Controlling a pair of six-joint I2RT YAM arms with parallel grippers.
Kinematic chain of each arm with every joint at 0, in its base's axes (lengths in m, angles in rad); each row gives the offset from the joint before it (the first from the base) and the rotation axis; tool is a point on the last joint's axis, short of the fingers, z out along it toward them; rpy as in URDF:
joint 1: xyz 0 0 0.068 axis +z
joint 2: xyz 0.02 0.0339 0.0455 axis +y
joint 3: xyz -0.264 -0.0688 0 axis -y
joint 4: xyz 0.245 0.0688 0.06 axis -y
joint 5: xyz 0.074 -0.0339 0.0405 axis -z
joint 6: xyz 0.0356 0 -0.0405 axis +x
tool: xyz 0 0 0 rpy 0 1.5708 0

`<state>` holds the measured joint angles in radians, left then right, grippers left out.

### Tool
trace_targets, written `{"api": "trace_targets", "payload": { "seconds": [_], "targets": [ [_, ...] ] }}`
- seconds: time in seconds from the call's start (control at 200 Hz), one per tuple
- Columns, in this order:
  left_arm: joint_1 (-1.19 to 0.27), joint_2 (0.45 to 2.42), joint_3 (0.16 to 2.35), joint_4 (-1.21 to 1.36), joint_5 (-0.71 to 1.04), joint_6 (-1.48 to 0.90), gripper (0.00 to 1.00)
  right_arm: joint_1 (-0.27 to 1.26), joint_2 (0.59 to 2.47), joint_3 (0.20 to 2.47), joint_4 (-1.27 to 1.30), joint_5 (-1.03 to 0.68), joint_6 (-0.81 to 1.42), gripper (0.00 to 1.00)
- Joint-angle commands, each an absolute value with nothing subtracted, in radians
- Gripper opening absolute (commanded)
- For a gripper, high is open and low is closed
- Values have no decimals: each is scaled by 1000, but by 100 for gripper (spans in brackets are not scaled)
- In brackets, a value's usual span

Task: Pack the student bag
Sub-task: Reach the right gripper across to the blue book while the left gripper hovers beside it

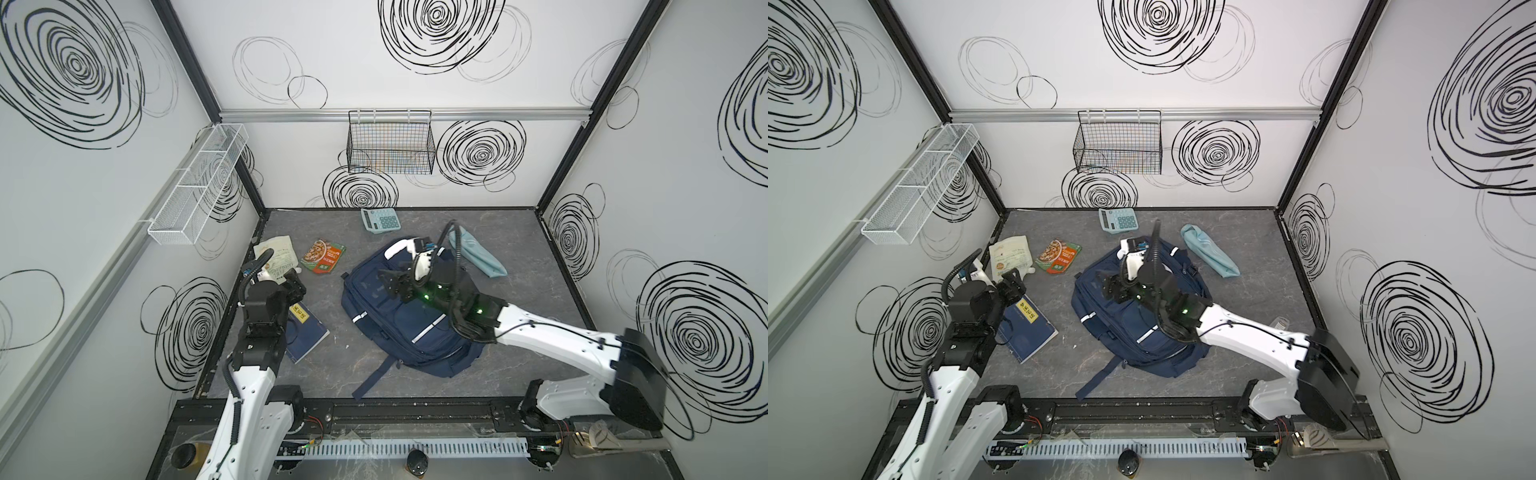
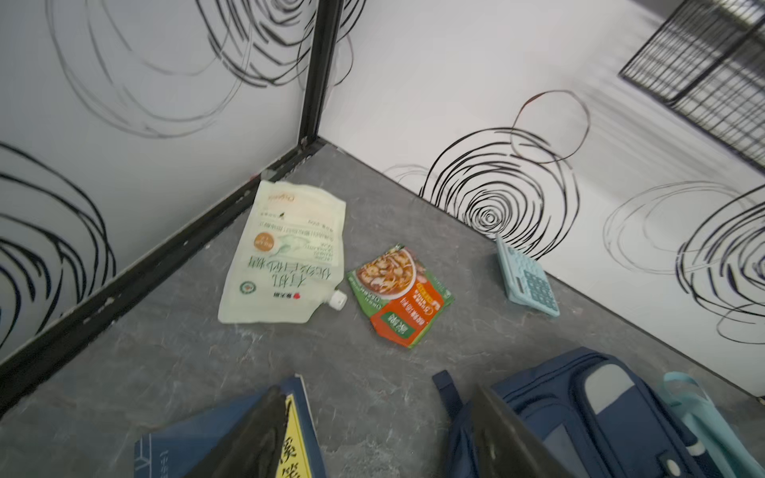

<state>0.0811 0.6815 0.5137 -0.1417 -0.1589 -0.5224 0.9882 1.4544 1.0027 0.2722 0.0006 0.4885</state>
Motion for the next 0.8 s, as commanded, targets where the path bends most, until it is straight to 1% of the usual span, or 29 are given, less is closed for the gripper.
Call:
{"api": "trace_targets", "payload": {
  "seconds": [0.0, 0.135, 0.265, 0.465, 0.63, 0.735, 0.795],
  "targets": [
    [106, 688, 475, -101, -200, -670, 82, 1047, 1611, 1103, 331, -37, 432, 80],
    [135, 681, 419, -112, -234, -736, 84, 1083, 1797, 1240, 276, -92, 431, 80],
    [149, 664, 377, -129, -261, -774, 83, 1092, 1928, 1313, 277, -146, 450, 80],
    [190, 715, 345, -208, -307, -856, 84, 1096, 2121, 1459, 225, -234, 469, 79],
    [239, 741, 295, -175, -234, -881, 83, 1097, 2259, 1610, 136, -288, 475, 79],
    [245, 741, 254, -138, -188, -909, 83, 1096, 2314, 1659, 104, -312, 486, 79],
    [250, 746, 238, -123, -159, -914, 83, 1095, 2337, 1682, 87, -356, 491, 79]
  ]
}}
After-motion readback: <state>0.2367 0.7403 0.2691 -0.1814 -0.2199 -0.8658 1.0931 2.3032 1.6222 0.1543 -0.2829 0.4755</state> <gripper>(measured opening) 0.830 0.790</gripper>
